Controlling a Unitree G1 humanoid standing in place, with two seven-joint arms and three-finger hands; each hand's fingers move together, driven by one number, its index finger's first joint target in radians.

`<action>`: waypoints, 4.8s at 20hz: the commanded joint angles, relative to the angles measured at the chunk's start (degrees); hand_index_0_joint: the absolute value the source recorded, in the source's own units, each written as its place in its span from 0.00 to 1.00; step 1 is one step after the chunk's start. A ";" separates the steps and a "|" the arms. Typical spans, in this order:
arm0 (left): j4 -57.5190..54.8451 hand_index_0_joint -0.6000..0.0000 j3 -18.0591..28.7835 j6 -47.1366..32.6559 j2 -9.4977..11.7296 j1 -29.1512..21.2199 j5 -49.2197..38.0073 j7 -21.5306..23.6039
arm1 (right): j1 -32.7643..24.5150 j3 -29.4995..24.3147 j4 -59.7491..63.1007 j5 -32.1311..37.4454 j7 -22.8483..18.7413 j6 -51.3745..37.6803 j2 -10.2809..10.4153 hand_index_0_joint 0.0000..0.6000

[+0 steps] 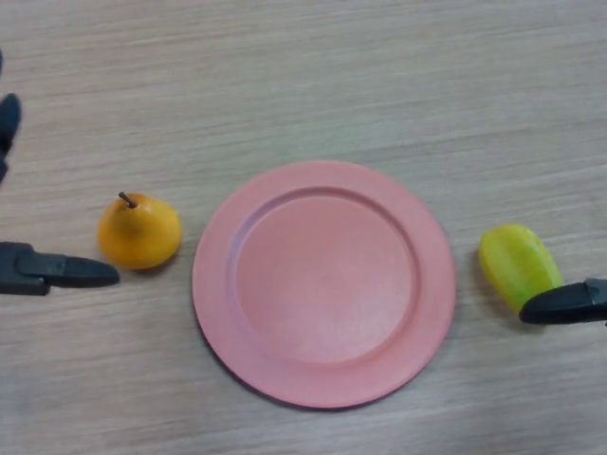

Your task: Pick up the yellow pear and place it on the plate

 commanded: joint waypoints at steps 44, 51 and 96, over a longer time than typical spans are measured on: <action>29.76 0.00 -11.35 -29.14 1.07 -17.52 18.43 15.53 | 3.47 -8.71 -9.44 2.69 -9.55 -5.63 -7.59 0.00; 5.32 0.00 -20.92 -9.49 -8.67 -7.45 17.62 2.33 | 1.59 -6.26 -9.44 2.96 -10.15 -3.02 -6.85 0.00; -31.20 1.00 5.14 11.64 -1.31 3.51 -5.37 0.17 | 0.04 5.93 -2.33 -0.72 3.89 -5.38 0.16 0.00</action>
